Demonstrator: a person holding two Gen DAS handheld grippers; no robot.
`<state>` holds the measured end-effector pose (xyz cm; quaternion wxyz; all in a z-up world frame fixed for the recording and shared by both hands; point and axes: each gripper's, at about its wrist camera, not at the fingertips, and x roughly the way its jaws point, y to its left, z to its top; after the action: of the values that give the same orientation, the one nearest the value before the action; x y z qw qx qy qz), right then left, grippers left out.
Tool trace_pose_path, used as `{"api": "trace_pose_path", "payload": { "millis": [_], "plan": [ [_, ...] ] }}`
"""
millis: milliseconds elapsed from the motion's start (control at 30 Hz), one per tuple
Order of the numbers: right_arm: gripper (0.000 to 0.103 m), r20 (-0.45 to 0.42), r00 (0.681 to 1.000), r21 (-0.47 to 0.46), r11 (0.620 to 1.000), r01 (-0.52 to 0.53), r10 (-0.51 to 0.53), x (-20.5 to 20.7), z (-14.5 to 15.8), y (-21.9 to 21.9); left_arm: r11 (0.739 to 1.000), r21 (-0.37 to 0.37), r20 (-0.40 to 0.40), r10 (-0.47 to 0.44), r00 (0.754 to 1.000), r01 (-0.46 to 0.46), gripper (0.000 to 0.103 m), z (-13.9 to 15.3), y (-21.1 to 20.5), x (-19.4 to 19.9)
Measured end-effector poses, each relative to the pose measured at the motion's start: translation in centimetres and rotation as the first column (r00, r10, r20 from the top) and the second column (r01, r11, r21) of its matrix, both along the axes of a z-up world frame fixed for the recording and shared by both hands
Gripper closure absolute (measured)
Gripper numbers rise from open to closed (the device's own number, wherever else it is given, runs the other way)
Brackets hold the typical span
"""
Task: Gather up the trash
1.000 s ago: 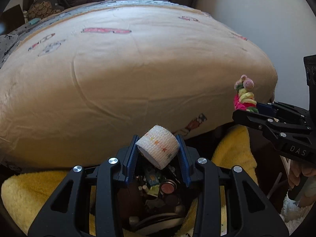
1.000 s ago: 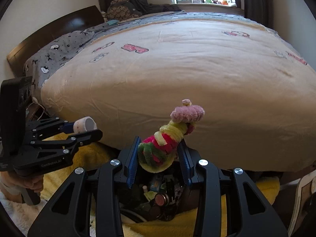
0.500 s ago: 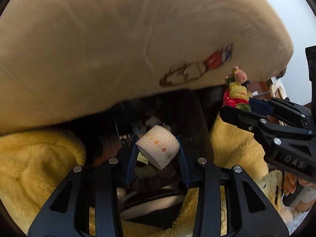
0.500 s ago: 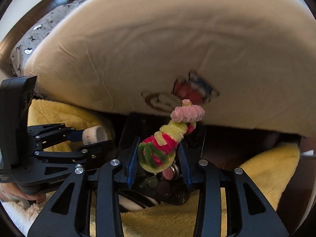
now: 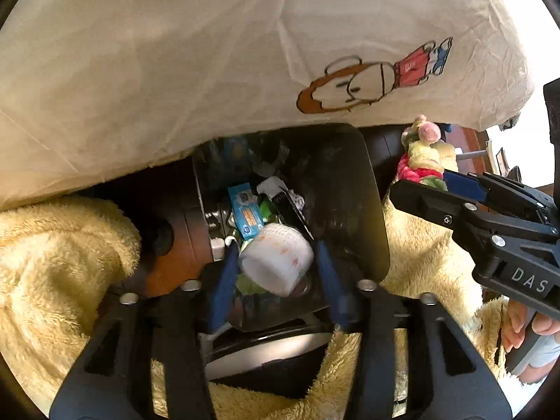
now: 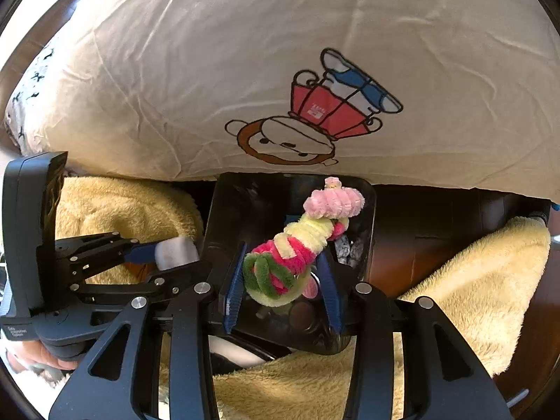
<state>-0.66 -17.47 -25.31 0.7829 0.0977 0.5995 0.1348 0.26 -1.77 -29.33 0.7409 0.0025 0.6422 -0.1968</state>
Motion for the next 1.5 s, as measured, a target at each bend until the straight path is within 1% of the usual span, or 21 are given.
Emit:
{"api": "trace_pose_path", "payload": {
  "millis": [33,100,200,267,333,367,433,467,500,567,633,767,833,900,967,1067,1133,1200,1300,1433,1500],
  "plan": [
    [0.054,0.007,1.000,-0.007,1.000,0.008,-0.008,0.0,0.3,-0.1,1.000,0.005,0.016,0.004,1.000,-0.004,0.046,0.4,0.1,-0.1],
    [0.043,0.026,0.999,-0.020,1.000,0.022,-0.022,0.2,0.9,-0.2,1.000,0.011,0.049,0.011,0.999,-0.012,0.042,1.3,0.3,-0.1],
    [0.039,0.074,0.996,-0.036,0.998,0.043,-0.041,0.2,2.5,-0.6,0.999,0.023,0.106,0.024,0.994,-0.026,0.037,3.1,0.6,-0.1],
    [0.031,0.129,0.990,-0.052,0.996,0.068,-0.060,0.1,4.3,-1.1,0.999,0.028,0.149,0.030,0.988,-0.034,0.031,4.6,0.8,0.0],
    [0.016,0.190,0.978,-0.075,0.993,0.096,-0.081,-0.1,6.4,-1.7,0.998,0.035,0.199,0.038,0.979,-0.046,0.023,6.5,1.2,0.0],
    [0.013,0.213,0.973,-0.083,0.991,0.105,-0.085,-0.2,7.3,-1.8,0.998,0.034,0.224,0.042,0.974,-0.051,0.021,7.6,1.3,0.0],
    [0.006,0.269,0.959,-0.100,0.987,0.124,-0.093,-0.5,9.5,-2.5,0.998,0.027,0.274,0.054,0.960,-0.063,0.013,10.0,1.7,0.0],
    [0.004,0.292,0.952,-0.109,0.985,0.132,-0.095,-0.6,10.4,-2.8,0.997,0.023,0.303,0.060,0.951,-0.071,0.012,11.3,1.8,-0.1],
    [0.004,0.316,0.944,-0.119,0.983,0.139,-0.096,-0.7,11.3,-2.9,0.997,0.018,0.330,0.065,0.942,-0.075,0.008,12.6,2.0,-0.2],
    [0.004,0.378,0.920,-0.139,0.976,0.170,-0.107,-1.2,13.7,-3.5,0.996,0.016,0.376,0.072,0.924,-0.084,0.008,15.2,2.2,-0.1],
    [0.004,0.435,0.892,-0.148,0.967,0.205,-0.123,-1.4,15.9,-3.8,0.995,0.015,0.451,0.086,0.888,-0.104,0.008,18.3,2.6,-0.3],
    [0.004,0.552,0.820,-0.153,0.950,0.274,-0.147,-2.1,20.4,-4.5,0.990,0.001,0.568,0.115,0.815,-0.140,0.008,23.7,3.2,-1.1],
    [0.004,0.601,0.787,-0.158,0.944,0.290,-0.141,-2.6,22.8,-4.6,0.989,-0.020,0.601,0.131,0.789,-0.150,0.008,26.1,3.4,-1.3],
    [0.004,0.625,0.767,-0.148,0.943,0.297,-0.143,-3.0,24.2,-4.8,0.986,-0.047,0.635,0.155,0.756,-0.163,0.008,28.4,3.6,-1.6],
    [0.004,0.649,0.743,-0.119,0.943,0.312,-0.164,-3.5,26.0,-5.2,0.983,-0.062,0.666,0.171,0.726,-0.175,0.008,30.1,3.7,-1.9],
    [0.004,0.685,0.707,-0.094,0.942,0.323,-0.174,-4.8,28.8,-5.5,0.978,-0.081,0.703,0.193,0.684,-0.193,0.008,32.1,3.8,-2.6],
    [0.004,0.715,0.682,-0.103,0.943,0.318,-0.152,-5.8,30.2,-4.8,0.977,-0.086,0.719,0.196,0.667,-0.194,0.008,33.2,3.8,-3.2],
    [0.004,0.734,0.667,-0.113,0.945,0.308,-0.129,-6.3,31.4,-3.8,0.975,-0.093,0.734,0.203,0.649,-0.200,0.008,34.0,4.1,-3.8],
    [0.004,0.749,0.653,-0.129,0.942,0.310,-0.113,-6.7,32.0,-3.1,0.973,-0.109,0.751,0.216,0.624,-0.205,0.008,35.0,4.4,-4.6],
    [0.004,0.757,0.645,-0.127,0.944,0.303,-0.105,-7.0,32.7,-2.7,0.969,-0.115,0.771,0.226,0.595,-0.218,0.008,35.6,4.5,-5.5],
    [0.004,0.762,0.640,-0.131,0.944,0.302,-0.099,-7.2,32.9,-2.5,0.968,-0.115,0.775,0.229,0.589,-0.225,0.008,35.7,4.6,-5.7]
  ]
}}
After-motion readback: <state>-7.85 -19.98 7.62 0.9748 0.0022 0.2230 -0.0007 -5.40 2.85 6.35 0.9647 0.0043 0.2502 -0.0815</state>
